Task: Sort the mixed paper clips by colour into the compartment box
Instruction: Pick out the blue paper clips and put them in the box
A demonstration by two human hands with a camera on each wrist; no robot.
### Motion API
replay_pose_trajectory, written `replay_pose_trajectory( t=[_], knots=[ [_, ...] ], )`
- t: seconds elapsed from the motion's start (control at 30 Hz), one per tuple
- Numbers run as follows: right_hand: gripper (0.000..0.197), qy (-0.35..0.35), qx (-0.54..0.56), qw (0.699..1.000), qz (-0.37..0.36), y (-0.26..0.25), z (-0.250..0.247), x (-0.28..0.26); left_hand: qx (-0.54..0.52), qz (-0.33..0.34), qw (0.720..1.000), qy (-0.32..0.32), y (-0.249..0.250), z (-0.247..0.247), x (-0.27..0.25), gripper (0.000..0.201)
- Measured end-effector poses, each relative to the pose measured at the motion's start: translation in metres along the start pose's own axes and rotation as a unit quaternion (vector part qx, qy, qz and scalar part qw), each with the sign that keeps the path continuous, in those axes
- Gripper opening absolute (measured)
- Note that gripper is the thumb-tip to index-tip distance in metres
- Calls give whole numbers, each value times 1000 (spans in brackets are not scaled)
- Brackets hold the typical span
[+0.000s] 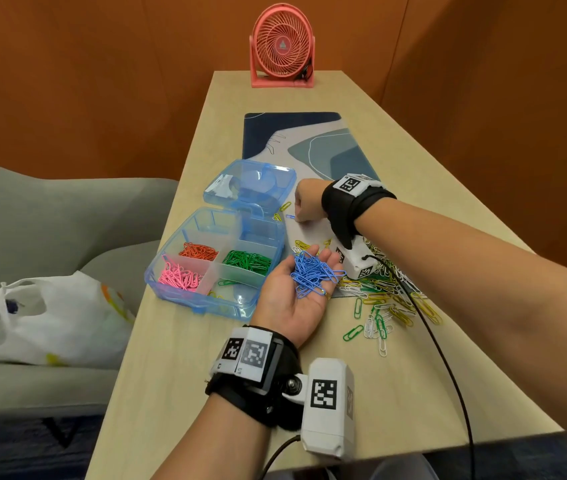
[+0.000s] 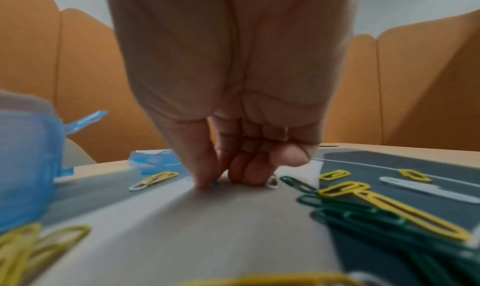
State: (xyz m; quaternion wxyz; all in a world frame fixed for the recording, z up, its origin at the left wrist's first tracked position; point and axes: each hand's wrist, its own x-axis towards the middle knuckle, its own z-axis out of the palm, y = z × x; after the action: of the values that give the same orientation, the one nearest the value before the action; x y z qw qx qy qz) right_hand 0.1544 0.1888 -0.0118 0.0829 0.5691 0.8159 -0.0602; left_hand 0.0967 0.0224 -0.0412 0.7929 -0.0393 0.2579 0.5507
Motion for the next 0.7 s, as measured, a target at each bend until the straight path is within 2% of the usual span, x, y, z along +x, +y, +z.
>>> replay_pose_trajectory(
  t=[0.1, 0.23, 0.33, 0.43, 0.6, 0.7],
  knots=[
    [30, 2, 28, 1000, 13, 5, -1, -6, 7, 1, 1000, 2, 0, 0, 0, 38],
    [21, -7, 46, 999, 6, 10, -4, -22, 7, -7, 1000, 0, 0, 1, 0, 37],
    [7, -10, 125, 992, -22, 18, -17, -44, 14, -7, 1000, -1, 0, 0, 1, 35],
    [6, -14, 162, 984, -72, 24, -39, -75, 20, -1, 1000, -2, 0, 0, 1, 33],
    [9, -91, 154, 975, -131, 23, -48, -118, 30, 14, 999, -1, -1, 4, -2, 33],
    [11, -54, 127, 985, -105, 40, -42, -122, 29, 5, 1000, 9, -2, 6, -3, 33]
  ],
)
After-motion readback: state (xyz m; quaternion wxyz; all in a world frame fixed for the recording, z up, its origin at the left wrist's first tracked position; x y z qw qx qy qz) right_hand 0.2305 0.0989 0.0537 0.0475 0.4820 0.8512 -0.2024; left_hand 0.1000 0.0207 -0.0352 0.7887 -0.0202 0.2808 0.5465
